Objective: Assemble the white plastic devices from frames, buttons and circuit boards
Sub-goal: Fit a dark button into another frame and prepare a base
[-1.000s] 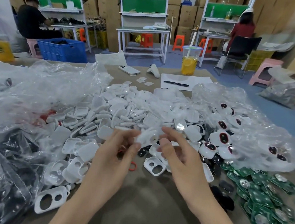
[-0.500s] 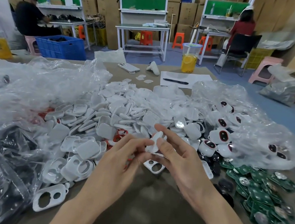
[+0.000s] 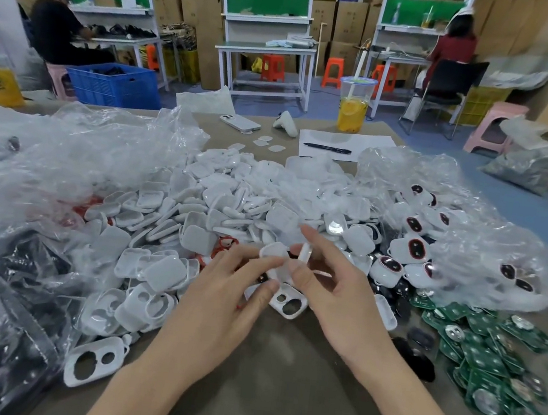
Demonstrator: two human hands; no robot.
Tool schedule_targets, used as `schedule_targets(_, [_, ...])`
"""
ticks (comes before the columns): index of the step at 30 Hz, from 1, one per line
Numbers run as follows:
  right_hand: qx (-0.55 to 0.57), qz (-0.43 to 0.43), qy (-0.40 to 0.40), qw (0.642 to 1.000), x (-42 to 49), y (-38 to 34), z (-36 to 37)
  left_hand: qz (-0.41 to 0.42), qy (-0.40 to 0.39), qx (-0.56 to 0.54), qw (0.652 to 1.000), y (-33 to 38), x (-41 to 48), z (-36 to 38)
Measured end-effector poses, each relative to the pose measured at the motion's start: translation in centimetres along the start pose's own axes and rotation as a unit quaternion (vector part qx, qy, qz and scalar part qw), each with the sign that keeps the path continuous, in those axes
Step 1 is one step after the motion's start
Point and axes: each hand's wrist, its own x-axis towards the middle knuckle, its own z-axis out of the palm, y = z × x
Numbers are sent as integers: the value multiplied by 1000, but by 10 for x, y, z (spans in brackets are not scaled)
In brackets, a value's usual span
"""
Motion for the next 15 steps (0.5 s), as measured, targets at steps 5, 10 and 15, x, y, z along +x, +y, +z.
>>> schedule_targets(5, [31,3,36,999,1,-1,-4,-65,-12,-11,998,-14,1,-7])
schedule_targets(10, [114,36,56,991,4,-1,-3,-80,20,86,993,-15,-3,-17])
schedule_targets(15, [160,68,63,983,6,-1,-6,-69,-107,163,978,-16,-9,-24])
